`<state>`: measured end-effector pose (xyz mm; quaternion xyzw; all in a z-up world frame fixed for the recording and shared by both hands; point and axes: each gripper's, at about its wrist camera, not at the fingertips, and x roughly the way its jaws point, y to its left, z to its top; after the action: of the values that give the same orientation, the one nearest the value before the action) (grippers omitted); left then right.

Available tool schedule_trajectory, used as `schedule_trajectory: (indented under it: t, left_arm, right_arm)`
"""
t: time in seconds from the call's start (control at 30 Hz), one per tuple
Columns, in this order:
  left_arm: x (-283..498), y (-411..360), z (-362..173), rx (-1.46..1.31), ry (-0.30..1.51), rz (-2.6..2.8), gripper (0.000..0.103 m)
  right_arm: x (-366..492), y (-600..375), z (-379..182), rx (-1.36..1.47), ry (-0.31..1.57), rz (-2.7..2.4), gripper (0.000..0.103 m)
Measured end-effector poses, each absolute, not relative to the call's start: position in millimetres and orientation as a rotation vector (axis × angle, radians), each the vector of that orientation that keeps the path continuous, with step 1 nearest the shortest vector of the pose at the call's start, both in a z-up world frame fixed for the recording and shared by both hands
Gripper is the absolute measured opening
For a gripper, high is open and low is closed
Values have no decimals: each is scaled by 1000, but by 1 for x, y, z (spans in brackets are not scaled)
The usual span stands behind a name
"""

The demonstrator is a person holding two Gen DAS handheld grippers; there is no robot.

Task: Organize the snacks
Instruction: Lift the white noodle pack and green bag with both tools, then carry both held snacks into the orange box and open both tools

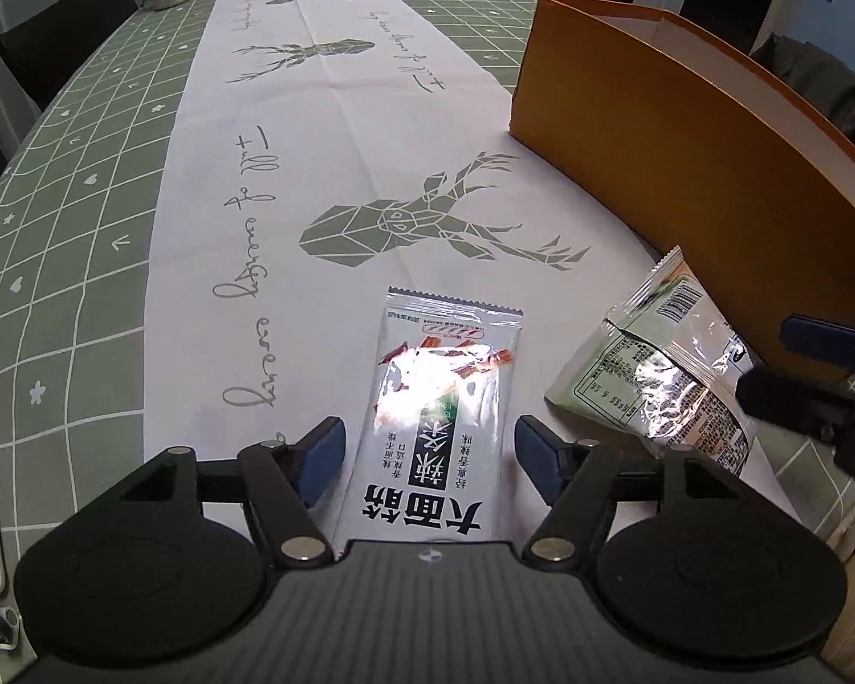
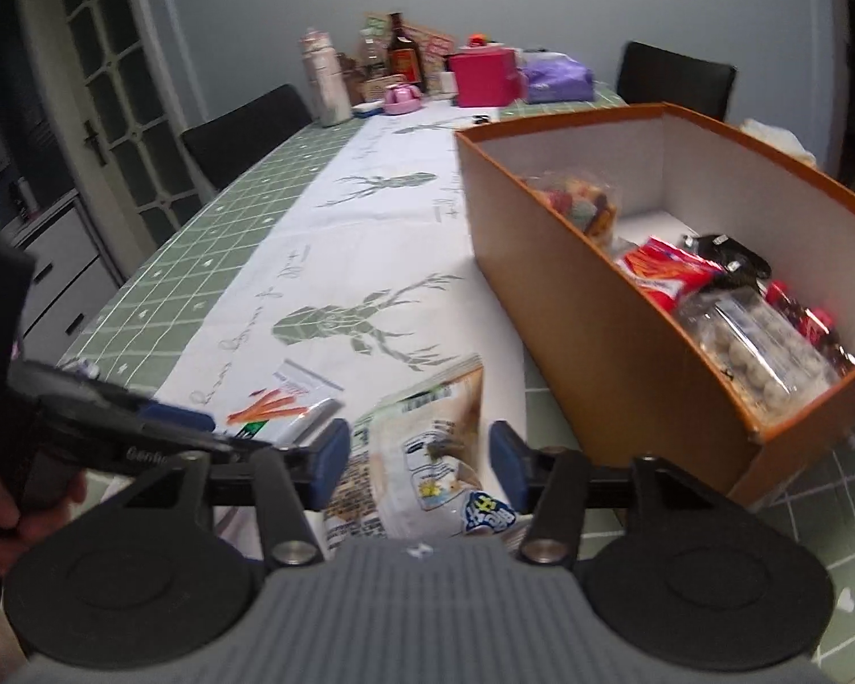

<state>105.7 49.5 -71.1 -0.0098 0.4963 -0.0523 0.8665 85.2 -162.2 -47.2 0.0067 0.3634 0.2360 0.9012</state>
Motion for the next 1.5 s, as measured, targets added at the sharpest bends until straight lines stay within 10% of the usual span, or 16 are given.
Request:
schedule_trajectory:
  t: [0.37, 0.67, 1.5]
  left_arm:
    - [120, 39, -78, 76, 1117, -97, 89]
    - [120, 34, -75, 70, 1088, -106, 60]
    - [121, 7, -33, 272, 1221, -249, 55]
  right_arm:
    - [92, -134, -77, -144, 827, 519, 80]
    - [99, -142, -80, -84, 835, 516, 74]
    - [94, -151, -32, -210, 868, 639, 47]
